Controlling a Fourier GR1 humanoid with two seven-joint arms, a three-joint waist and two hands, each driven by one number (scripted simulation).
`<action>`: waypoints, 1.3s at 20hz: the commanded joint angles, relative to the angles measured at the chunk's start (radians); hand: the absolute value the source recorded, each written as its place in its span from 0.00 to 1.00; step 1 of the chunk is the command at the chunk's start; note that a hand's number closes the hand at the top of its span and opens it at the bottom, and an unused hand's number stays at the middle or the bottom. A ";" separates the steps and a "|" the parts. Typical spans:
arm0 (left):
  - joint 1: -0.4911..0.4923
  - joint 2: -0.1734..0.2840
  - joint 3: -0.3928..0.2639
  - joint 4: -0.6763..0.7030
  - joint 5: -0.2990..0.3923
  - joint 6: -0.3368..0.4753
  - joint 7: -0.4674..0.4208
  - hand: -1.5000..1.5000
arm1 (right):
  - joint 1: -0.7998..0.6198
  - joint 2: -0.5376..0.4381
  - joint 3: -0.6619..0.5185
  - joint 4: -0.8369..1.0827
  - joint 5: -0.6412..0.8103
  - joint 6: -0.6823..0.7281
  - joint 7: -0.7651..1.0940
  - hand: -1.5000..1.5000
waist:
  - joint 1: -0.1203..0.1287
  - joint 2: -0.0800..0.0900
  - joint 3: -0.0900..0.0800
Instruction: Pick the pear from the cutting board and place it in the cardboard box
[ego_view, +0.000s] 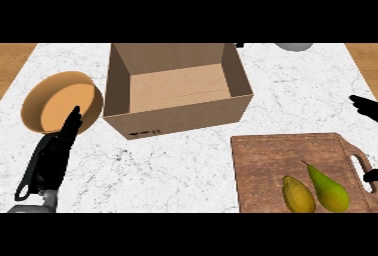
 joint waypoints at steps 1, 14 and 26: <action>0.002 -0.008 -0.007 -0.010 -0.006 0.000 0.010 0.50 | -0.028 -0.149 0.072 -0.022 0.051 0.214 0.042 0.00 | 0.001 -0.001 -0.001; 0.001 -0.035 0.050 0.023 -0.043 -0.026 -0.030 0.50 | -0.037 0.056 0.110 -0.169 0.169 0.284 0.339 0.00 | -0.014 -0.002 0.001; 0.048 -0.077 0.076 -0.065 -0.073 -0.073 0.033 0.50 | 0.108 0.106 0.011 -0.278 0.329 0.369 0.354 0.00 | -0.017 -0.004 0.001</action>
